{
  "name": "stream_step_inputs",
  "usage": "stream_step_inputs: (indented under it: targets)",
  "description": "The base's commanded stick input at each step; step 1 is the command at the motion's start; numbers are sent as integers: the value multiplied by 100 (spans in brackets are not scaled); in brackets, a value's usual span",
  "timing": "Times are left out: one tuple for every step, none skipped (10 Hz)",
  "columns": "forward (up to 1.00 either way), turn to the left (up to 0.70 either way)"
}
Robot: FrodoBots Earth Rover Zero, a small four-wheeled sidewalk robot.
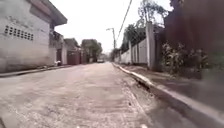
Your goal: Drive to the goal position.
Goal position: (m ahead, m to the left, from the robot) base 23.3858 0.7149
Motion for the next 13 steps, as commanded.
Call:
stream_step_inputs:
  targets:
    - [100,0]
    - [100,0]
    - [100,0]
    - [100,0]
    - [100,0]
    - [100,0]
    - [100,0]
    - [100,0]
    - [100,0]
    - [100,0]
    - [100,0]
    - [100,0]
    - [100,0]
